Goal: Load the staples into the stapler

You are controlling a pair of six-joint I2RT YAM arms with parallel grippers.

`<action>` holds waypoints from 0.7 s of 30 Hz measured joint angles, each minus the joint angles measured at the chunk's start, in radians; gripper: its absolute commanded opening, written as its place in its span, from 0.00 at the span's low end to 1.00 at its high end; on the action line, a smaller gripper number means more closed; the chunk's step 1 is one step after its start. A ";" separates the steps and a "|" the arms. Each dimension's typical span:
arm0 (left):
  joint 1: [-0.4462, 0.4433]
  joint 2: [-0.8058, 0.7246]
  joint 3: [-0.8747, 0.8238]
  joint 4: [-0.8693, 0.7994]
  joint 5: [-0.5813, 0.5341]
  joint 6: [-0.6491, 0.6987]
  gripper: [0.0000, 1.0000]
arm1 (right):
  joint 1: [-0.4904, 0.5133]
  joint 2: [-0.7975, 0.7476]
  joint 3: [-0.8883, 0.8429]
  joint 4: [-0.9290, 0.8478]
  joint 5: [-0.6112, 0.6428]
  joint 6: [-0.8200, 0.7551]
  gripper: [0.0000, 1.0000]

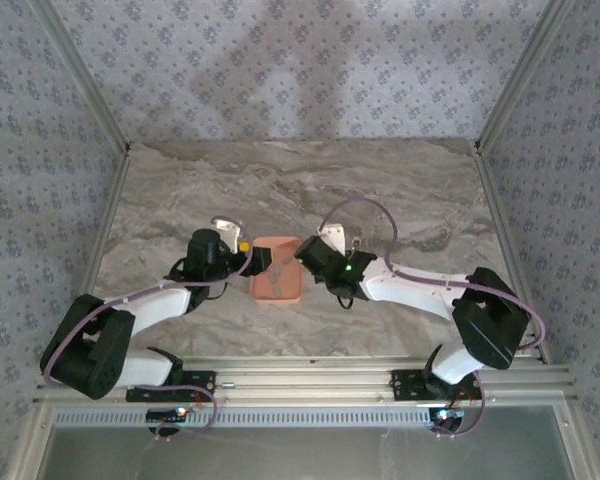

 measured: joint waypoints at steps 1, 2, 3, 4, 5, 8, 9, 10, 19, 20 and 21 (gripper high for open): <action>0.000 0.003 0.000 0.000 0.000 0.003 0.80 | 0.000 -0.006 -0.015 0.002 0.000 0.000 0.14; 0.000 0.007 0.000 0.000 0.000 0.005 0.80 | -0.002 -0.011 -0.033 0.009 0.000 0.001 0.14; 0.000 0.010 0.000 0.000 0.001 0.007 0.80 | -0.003 -0.016 -0.049 0.016 0.000 0.001 0.14; 0.000 0.012 0.000 0.000 0.001 0.007 0.80 | -0.004 -0.017 -0.061 0.021 0.000 0.003 0.14; 0.000 0.014 0.001 0.000 0.002 0.009 0.80 | -0.007 -0.017 -0.072 0.026 -0.001 0.003 0.14; 0.000 0.023 0.004 0.000 0.004 0.011 0.80 | -0.020 -0.017 -0.093 0.042 -0.005 0.004 0.14; 0.000 0.024 0.004 0.000 0.004 0.011 0.80 | -0.025 -0.017 -0.098 0.050 -0.006 0.004 0.14; 0.000 0.025 0.004 0.000 0.004 0.011 0.80 | -0.032 -0.017 -0.103 0.059 -0.010 0.004 0.14; 0.000 0.029 0.005 0.000 0.004 0.014 0.80 | -0.074 -0.011 -0.130 0.152 -0.060 0.003 0.14; 0.000 0.029 0.005 0.000 0.004 0.014 0.80 | -0.074 -0.005 -0.129 0.159 -0.066 0.003 0.14; 0.000 0.029 0.005 0.000 0.005 0.015 0.80 | -0.074 0.001 -0.129 0.165 -0.069 0.003 0.14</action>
